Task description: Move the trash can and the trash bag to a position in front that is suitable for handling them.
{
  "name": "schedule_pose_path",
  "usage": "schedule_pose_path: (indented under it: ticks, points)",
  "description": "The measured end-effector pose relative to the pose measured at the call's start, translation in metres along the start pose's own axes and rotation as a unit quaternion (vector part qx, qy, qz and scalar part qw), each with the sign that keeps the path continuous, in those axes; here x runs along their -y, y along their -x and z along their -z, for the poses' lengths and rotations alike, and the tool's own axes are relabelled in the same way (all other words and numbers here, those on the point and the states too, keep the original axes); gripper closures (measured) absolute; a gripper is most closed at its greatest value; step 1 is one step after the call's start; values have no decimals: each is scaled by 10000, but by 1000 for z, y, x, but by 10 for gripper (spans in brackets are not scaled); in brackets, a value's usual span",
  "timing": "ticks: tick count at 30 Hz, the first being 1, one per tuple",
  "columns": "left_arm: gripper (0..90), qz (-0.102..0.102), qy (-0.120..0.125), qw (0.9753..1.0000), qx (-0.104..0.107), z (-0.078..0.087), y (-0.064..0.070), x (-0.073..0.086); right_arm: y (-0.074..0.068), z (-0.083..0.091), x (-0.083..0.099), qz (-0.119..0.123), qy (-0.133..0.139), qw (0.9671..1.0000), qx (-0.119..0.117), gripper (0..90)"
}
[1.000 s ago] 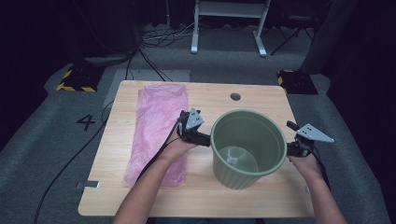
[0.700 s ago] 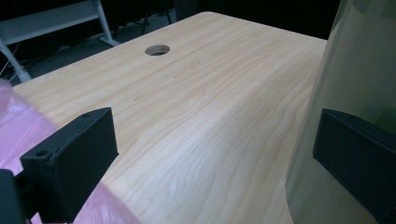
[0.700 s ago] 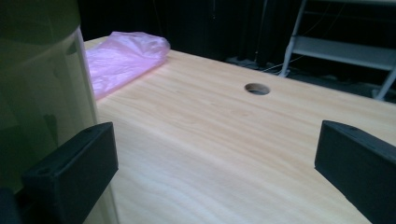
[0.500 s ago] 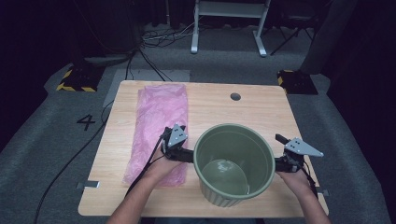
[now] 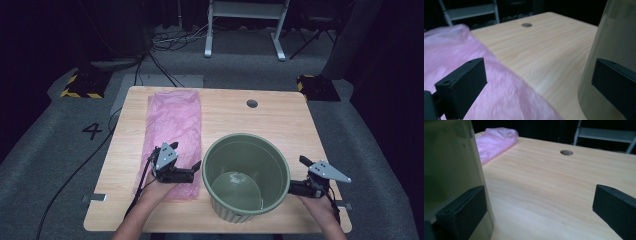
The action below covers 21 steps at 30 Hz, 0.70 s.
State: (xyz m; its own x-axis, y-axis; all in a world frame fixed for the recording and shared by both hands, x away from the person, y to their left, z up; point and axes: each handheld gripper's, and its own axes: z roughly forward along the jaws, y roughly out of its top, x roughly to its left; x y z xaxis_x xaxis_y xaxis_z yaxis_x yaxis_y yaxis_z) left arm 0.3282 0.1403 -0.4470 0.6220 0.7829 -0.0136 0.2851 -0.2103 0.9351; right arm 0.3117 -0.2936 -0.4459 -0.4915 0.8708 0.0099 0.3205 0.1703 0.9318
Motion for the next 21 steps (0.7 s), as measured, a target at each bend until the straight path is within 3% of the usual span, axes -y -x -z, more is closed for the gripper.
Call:
schedule_pose_path:
  ticks: [1, 2, 3, 7, 8, 10, 12, 17, 21]
  points:
    - [0, -85, 37, 9998, -164, 3, 7, 4, -4, 3, 3, 14, -102, 9998, 188, 0]
    - [0, -85, 37, 9998, -164, 3, 7, 4, -10, 5, 7, 47, -108, 9990, 424, 0]
    - [0, -306, 56, 9989, -342, 7, 22, 12, -16, 7, 10, 73, -38, 9982, 600, 0]
    - [0, -411, 27, 9987, -298, 4, 38, 17, -35, 9, 17, 185, 128, 9969, 753, 0]
    - [4, -365, 44, 9984, -439, 3, 40, 17, -38, 9, 18, 193, 145, 9968, 764, 0]
    - [0, -228, -19, 9993, -310, 0, 36, 16, -38, 8, 19, 228, 208, 9963, 802, 0]
    - [0, -205, -39, 9991, -361, -4, 35, 15, -35, 6, 19, 142, 188, 9971, 728, 0]
    - [17, -105, -155, 9988, -444, -21, 28, 3, -27, -7, 11, 202, 47, 9966, 803, 0]
    - [16, 11, -311, 9983, -488, -40, 19, -7, -13, -23, 5, -5, -42, 9965, 839, 0]
